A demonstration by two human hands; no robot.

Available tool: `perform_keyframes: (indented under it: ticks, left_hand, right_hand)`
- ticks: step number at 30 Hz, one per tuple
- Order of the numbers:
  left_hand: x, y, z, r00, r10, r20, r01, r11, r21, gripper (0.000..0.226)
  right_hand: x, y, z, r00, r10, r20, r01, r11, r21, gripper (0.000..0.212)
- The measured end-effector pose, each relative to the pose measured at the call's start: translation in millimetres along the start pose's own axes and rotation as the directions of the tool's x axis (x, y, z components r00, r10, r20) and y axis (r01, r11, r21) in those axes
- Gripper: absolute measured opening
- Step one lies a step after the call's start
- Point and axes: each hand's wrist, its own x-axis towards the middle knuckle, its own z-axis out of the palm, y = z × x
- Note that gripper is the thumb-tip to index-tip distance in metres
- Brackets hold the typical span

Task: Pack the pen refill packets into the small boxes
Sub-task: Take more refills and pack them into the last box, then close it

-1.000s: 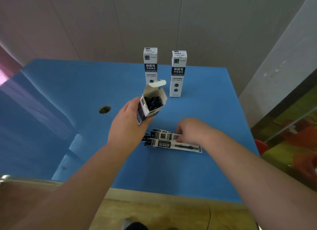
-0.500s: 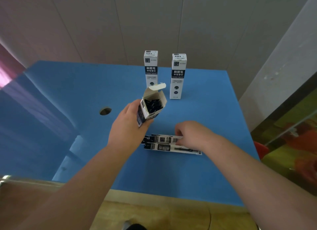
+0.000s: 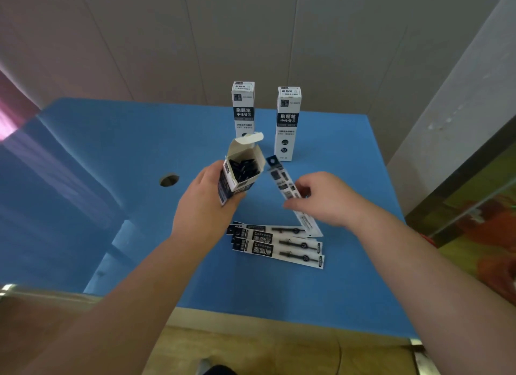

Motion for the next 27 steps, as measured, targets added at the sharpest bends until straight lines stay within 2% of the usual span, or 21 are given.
perform_keyframes:
  ticks: [3,7,11,14,18,21,27]
  left_hand:
    - [0,0,1,1.000,-0.006,0.003,0.006,1.000,-0.007,0.050]
    - [0,1,2,1.000,-0.002,-0.005,0.002,1.000,-0.001,0.048]
    - [0,0,3,1.000,-0.007,-0.001,0.007,1.000,0.003,0.050]
    - [1,-1,2,1.000,0.008,0.000,-0.008,0.999,0.031,0.051]
    - [0,1,2,1.000,0.018,-0.005,-0.018,0.999,0.045,0.051]
    - [0,2,2,1.000,0.016,-0.003,-0.016,0.999,0.035,0.050]
    - [0,4,1,1.000,0.017,0.000,-0.017,0.999,0.044,0.050]
  right_hand:
    - [-7,0,-6,0.999,0.023,-0.037,-0.019,0.992,0.124,0.019]
    - [-18,-2,-6,0.998,0.054,-0.045,-0.031,0.915,0.402,0.023]
    - [-32,-9,-7,0.997,0.024,-0.071,0.030,0.743,0.669,0.021]
    - [-41,-20,-12,0.990,-0.021,-0.143,0.125,0.613,0.780,0.012]
    - [-42,-33,-19,0.952,0.006,-0.307,0.262,0.505,0.823,0.013]
    - [-40,-43,-21,0.900,0.004,-0.436,0.380,0.481,0.790,0.015]
    - [-30,-49,-21,0.800,-0.124,-0.588,0.517,0.639,0.569,0.024]
